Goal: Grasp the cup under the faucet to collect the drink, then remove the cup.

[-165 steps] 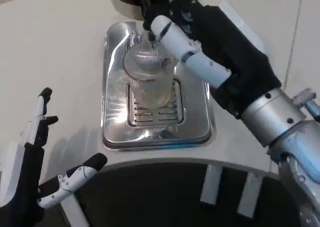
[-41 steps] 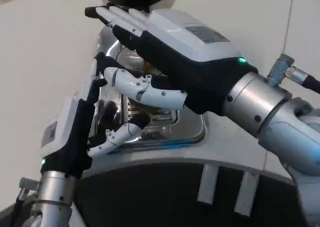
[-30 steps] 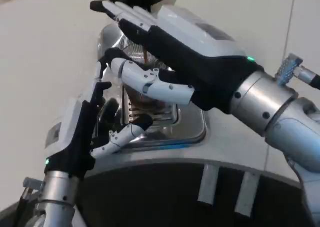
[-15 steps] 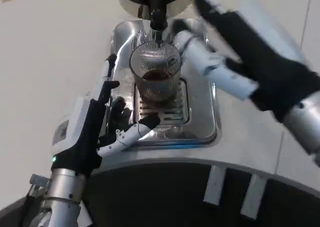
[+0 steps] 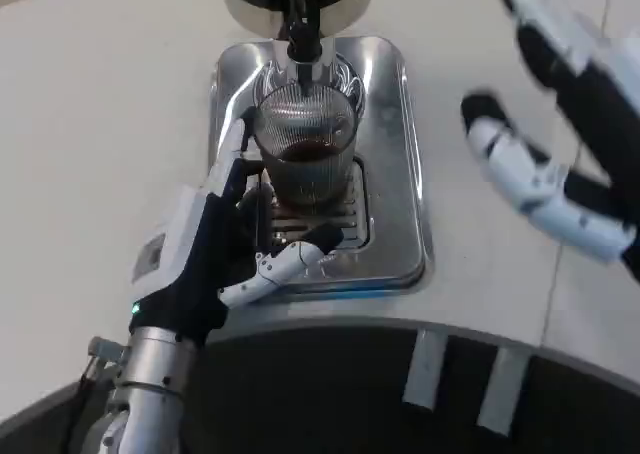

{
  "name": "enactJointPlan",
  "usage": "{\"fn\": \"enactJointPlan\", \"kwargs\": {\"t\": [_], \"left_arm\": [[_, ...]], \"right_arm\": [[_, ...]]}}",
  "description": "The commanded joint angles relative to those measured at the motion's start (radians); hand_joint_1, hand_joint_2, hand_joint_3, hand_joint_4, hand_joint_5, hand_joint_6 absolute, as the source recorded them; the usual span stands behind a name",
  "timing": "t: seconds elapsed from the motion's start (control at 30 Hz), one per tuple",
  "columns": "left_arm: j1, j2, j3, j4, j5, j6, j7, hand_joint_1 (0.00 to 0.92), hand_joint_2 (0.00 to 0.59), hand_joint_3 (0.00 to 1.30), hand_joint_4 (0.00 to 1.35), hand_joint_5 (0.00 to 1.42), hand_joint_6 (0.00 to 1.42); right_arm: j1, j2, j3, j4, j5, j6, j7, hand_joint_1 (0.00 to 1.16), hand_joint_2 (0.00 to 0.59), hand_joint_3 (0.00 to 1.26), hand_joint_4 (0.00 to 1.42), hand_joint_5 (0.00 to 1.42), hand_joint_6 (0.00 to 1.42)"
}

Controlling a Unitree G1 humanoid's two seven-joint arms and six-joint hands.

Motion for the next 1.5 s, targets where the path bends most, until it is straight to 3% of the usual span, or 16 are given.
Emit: {"fn": "enactJointPlan", "kwargs": {"t": [0.03, 0.2, 0.6, 0.8, 1.07, 1.5], "left_arm": [[-0.022, -0.009, 0.000, 0.030, 0.001, 0.007, 0.011, 0.158, 0.034, 0.00, 0.00, 0.20, 0.20], [-0.038, -0.010, 0.002, 0.049, 0.029, 0.022, 0.054, 0.157, 0.034, 0.00, 0.00, 0.19, 0.19], [-0.043, -0.014, 0.010, 0.058, 0.040, 0.024, 0.120, 0.157, 0.034, 0.00, 0.00, 0.19, 0.18], [-0.048, -0.016, 0.006, 0.070, 0.045, 0.024, 0.127, 0.157, 0.034, 0.00, 0.00, 0.19, 0.18], [-0.063, -0.015, 0.003, 0.090, 0.049, 0.022, 0.144, 0.157, 0.034, 0.00, 0.00, 0.19, 0.18], [-0.131, -0.024, -0.019, 0.186, 0.046, 0.016, 0.148, 0.212, 0.033, 0.00, 0.00, 0.18, 0.18]], "right_arm": [[0.160, -0.024, -0.022, -0.028, -0.068, -0.144, -0.047, 0.25, 0.566, 0.00, 0.00, 0.00, 0.00], [0.314, 0.006, -0.054, -0.006, -0.103, -0.235, -0.098, 0.27, 0.565, 0.00, 0.00, 0.00, 0.00], [0.390, 0.054, -0.062, -0.011, -0.154, -0.247, -0.091, 0.28, 0.555, 0.00, 0.00, 0.00, 0.00], [0.503, 0.058, -0.066, -0.012, -0.222, -0.317, -0.110, 0.29, 0.552, 0.00, 0.00, 0.00, 0.00], [0.599, 0.070, -0.033, 0.033, -0.305, -0.394, -0.106, 0.31, 0.551, 0.00, 0.00, 0.00, 0.00], [0.676, 0.084, -0.073, 0.051, -0.309, -0.454, -0.121, 0.32, 0.542, 0.00, 0.00, 0.00, 0.00]]}}
